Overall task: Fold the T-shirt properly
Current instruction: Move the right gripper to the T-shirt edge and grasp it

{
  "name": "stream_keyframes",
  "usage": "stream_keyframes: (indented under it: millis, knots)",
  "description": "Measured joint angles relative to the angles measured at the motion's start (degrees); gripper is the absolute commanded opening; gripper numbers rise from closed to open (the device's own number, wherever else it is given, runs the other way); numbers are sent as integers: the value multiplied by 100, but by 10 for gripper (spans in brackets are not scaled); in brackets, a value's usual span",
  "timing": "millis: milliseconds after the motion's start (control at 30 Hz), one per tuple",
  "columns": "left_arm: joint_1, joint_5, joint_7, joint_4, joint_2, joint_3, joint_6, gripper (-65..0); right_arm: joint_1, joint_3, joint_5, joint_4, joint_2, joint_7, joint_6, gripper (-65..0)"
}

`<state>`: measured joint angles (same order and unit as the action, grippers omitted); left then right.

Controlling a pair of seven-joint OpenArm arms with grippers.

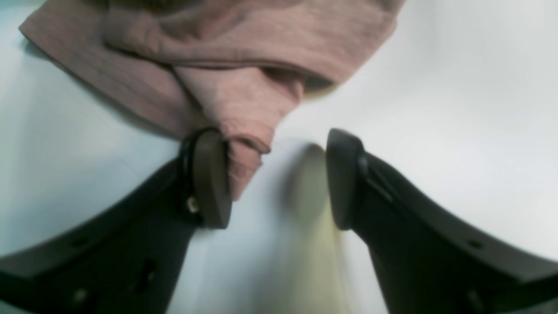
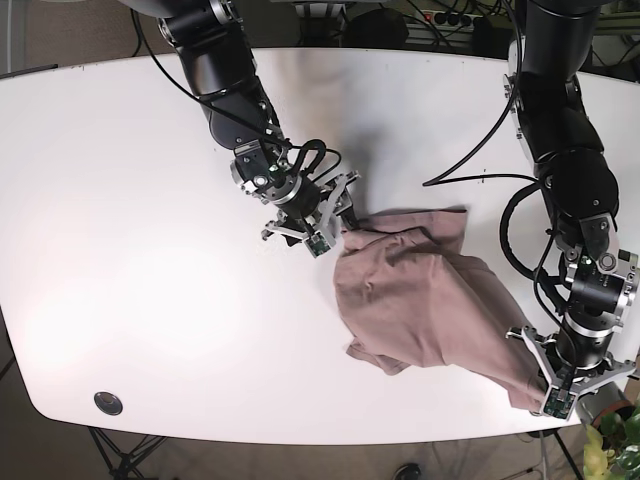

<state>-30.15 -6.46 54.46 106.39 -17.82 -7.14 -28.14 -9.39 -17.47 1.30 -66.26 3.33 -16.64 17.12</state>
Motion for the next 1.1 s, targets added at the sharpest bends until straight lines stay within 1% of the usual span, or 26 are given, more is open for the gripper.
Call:
stream_keyframes:
  millis: [67, 100, 133, 200, 300, 400, 433, 500, 533, 600, 633, 700, 733, 800, 833, 867, 933, 967, 1033, 1100]
  knots:
    - [0, 0, 0, 0, -2, 0, 0, -650, 0, 0, 0, 2, 2, -2, -4, -531]
    - [0, 0, 0, -2, 0, 0, 0, -650, -2, 0, 0, 2, 2, -4, -20, -599]
    - [0, 0, 0, 0, 0, 0, 0, -650, -9, 0, 2, 2, 0, -4, -20, -637]
    - [-4, 0, 0, -2, 0, 2, 0, -650, -37, 0, 0, 13, 0, -13, -20, -615]
    - [-33, 2, 0, -11, 4, 7, -2, -650, -68, 0, 2, 28, -4, -68, -17, -631]
    - [-76, -15, 11, -15, 42, 2, 4, -650, -59, 2, 2, -31, -39, -120, -15, -628]
    - [-114, -57, 28, -15, 98, -11, 20, -650, -57, 11, 7, -92, -92, -168, -15, -628]
    - [-216, -94, 107, -26, 280, -17, 26, -650, -42, 81, 9, -260, -205, -251, 83, -628]
    - [-247, -59, 85, -26, 334, -2, 22, -650, -33, 162, 7, -417, -302, -337, 103, -628]
    - [-310, -15, -2, -24, 407, 7, 22, -650, -42, 374, 22, -669, -407, -566, 90, -628]
    - [-334, -15, 7, -28, 448, 7, 20, -650, -48, 507, 26, -859, -505, -743, 81, -628]
    - [-444, -46, 24, -122, 551, -2, 22, -650, -90, 684, 39, -1152, -715, -841, 103, -628]
    - [-520, -63, 35, -238, 625, -2, 24, -650, -151, 763, 46, -1281, -820, -920, 142, -628]
    - [-656, -87, 76, -358, 737, -7, 22, -650, -260, 892, 92, -1491, -960, -1145, 361, -628]
    - [-728, -76, 85, -420, 802, 0, 24, -650, -291, 962, 98, -1598, -994, -1290, 431, -628]
    - [-804, -35, 81, -459, 850, 2, 22, -650, -332, 1049, 83, -1759, -1021, -1388, 562, -628]
    - [-977, -13, 26, -592, 872, 0, 39, -650, -461, 1246, -2, -1947, -1073, -1478, 610, -628]
    - [-1086, -20, 17, -734, 896, -2, 138, -650, -575, 1314, 0, -1991, -1117, -1600, 756, -628]
    - [-1222, -111, 33, -938, 977, -22, 304, -650, -844, 1508, 57, -1998, -1250, -1799, 894, -628]
    - [-1303, -101, 39, -1062, 1040, -42, 323, -650, -1064, 1641, 92, -2004, -1373, -1963, 1012, -628]
